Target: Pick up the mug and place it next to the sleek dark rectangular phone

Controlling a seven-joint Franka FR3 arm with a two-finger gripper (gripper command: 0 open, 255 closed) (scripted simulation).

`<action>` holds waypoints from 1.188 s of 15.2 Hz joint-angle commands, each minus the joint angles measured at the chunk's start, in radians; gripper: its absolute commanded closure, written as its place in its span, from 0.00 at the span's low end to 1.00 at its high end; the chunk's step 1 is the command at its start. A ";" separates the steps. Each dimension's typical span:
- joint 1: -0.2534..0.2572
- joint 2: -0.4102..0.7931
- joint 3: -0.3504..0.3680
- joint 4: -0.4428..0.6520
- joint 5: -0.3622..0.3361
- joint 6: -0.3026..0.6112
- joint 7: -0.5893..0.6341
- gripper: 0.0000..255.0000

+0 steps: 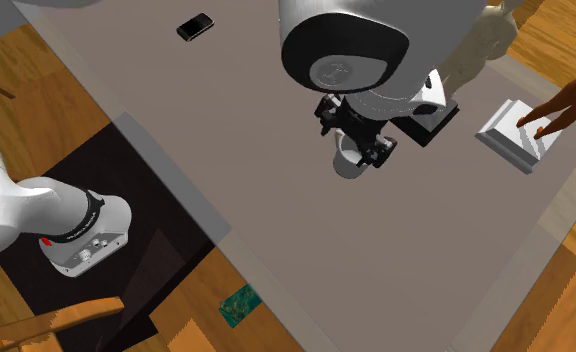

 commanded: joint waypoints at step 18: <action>-0.131 0.290 0.051 0.258 0.152 0.022 -0.097 0.00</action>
